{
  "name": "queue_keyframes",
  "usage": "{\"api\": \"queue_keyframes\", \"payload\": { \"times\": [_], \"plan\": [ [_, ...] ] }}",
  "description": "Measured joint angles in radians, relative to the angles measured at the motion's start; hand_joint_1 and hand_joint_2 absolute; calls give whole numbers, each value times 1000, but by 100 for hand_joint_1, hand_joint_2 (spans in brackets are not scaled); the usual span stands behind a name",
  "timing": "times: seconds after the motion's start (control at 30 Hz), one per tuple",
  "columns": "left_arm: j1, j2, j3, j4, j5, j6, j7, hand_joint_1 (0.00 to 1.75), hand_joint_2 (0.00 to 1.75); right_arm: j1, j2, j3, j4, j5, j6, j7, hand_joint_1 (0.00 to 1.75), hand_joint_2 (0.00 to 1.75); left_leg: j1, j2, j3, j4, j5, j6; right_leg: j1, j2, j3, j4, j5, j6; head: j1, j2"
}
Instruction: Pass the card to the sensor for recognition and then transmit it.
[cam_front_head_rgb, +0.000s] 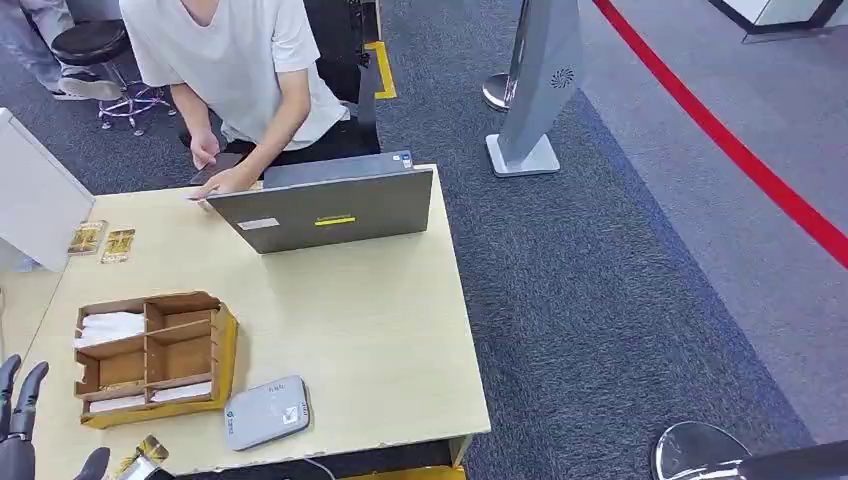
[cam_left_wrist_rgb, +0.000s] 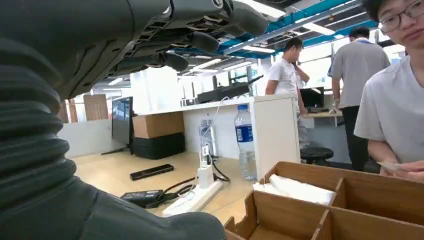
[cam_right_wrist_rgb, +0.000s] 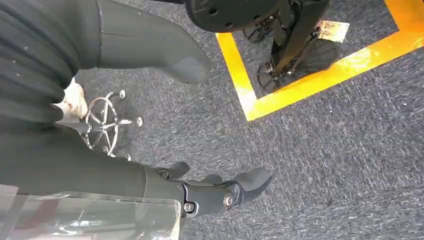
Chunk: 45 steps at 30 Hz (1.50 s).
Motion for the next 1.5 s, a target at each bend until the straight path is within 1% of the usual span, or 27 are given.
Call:
{"api": "queue_keyframes", "payload": {
  "times": [0.2, 0.33, 0.5, 0.73, 0.97, 1.4, 1.5],
  "plan": [
    [6, -1, 11, 8, -3, 1, 12, 0, 175, 1, 0, 0, 0, 14, 14, 3, 0, 175, 0, 0, 0, 0, 0, 0, 0, 0, 0, 0, 0, 0, 0, 0],
    [10, -10, 28, 19, -28, 27, 14, 0, 175, 3, 0, 0, -3, 14, 13, 3, 0, 175, 0, 0, 0, 0, 0, 0, 0, 0, 0, 0, 0, 0, 0, 0],
    [11, -32, 45, 34, -85, 63, 14, 0, 175, 15, 0, 3, -12, 10, 6, 21, 0, 175, 0, 0, 0, 0, 0, 0, 0, 0, 0, 0, 0, 0, 0, 0],
    [4, -61, 46, 44, -122, 92, 10, 0, 175, 29, 0, 5, -25, -3, 0, 40, 0, 175, 0, 0, 0, 0, 0, 1, 0, 0, -1, 0, 0, 0, 0, 0],
    [-8, -76, 45, 56, -109, 95, 15, 0, 175, 33, 0, 6, -29, 5, -2, 58, 0, 175, 0, 0, 0, 0, 0, 0, 0, 0, -1, 0, 0, 0, 0, 0],
    [-9, -76, 45, 64, -85, 86, 2, 0, 175, 33, 0, 7, -28, 29, 6, 61, 0, 175, 0, 0, 0, 0, 0, 0, 0, 0, -1, 0, 0, 0, 0, 0],
    [-14, -69, 45, 64, -87, 83, -11, 0, 175, 33, 0, 10, -28, 36, 8, 59, 0, 175, 0, 0, 1, 0, 0, 0, 0, 0, -1, 0, 0, 0, 0, 0]
  ]
}}
